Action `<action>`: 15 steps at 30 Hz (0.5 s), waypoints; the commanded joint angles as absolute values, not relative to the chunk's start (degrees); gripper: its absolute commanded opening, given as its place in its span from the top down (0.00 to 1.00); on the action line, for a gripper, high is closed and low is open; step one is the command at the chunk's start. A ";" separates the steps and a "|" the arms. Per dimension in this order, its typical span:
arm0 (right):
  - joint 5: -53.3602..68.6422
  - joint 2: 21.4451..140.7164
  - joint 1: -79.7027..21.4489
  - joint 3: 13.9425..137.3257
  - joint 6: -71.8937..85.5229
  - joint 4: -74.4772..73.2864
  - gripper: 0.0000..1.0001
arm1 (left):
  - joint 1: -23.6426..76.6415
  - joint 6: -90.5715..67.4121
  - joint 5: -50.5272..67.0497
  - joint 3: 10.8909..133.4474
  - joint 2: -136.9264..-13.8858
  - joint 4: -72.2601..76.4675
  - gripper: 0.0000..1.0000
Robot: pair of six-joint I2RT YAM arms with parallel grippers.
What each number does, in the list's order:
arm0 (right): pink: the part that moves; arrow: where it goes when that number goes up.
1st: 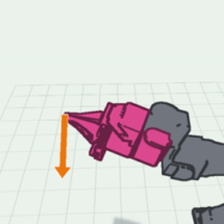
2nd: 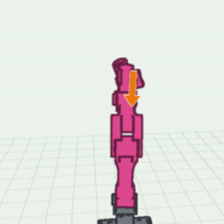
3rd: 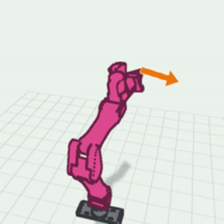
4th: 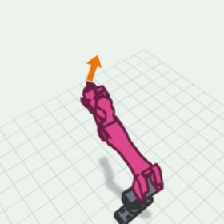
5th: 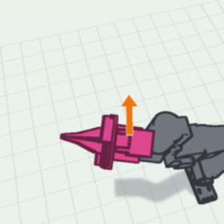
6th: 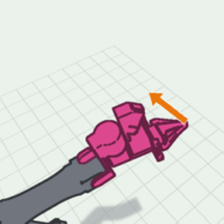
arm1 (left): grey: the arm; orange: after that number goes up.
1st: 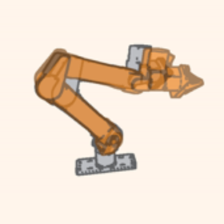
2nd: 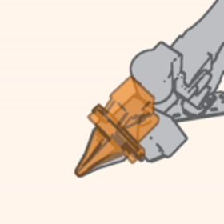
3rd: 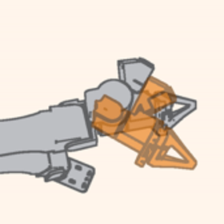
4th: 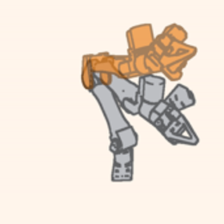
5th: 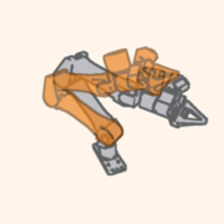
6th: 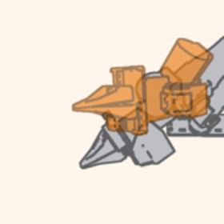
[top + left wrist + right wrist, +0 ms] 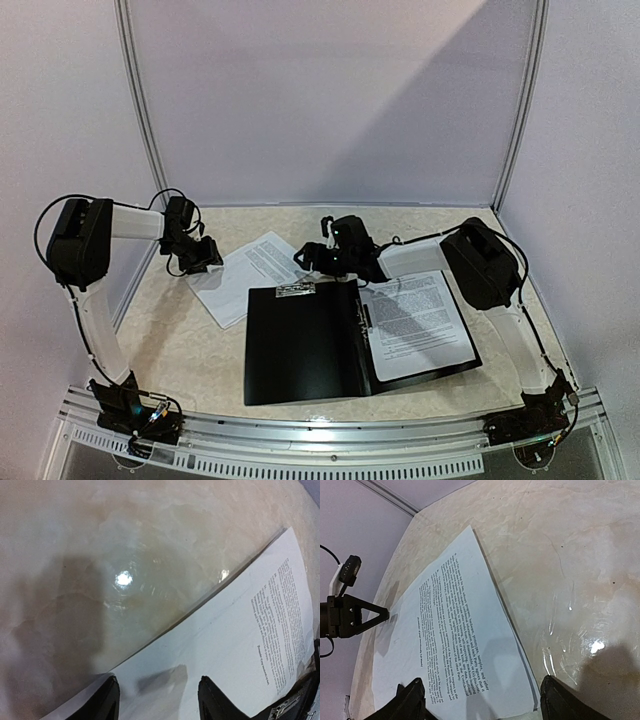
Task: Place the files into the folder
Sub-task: Pick up the file from the corner of the board.
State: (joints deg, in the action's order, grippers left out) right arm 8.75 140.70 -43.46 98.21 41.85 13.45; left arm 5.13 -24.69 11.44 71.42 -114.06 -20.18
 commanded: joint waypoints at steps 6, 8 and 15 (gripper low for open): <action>14.17 141.78 -43.29 97.71 44.11 15.10 0.22 | 4.63 -25.01 12.30 71.81 -116.09 -20.90 0.46; 14.58 141.77 -43.25 97.90 44.21 15.18 0.22 | 4.66 -25.03 12.46 71.80 -116.08 -20.87 0.46; 15.90 142.69 -43.30 99.29 45.76 16.18 0.23 | 4.61 -25.13 12.81 71.68 -116.08 -20.79 0.46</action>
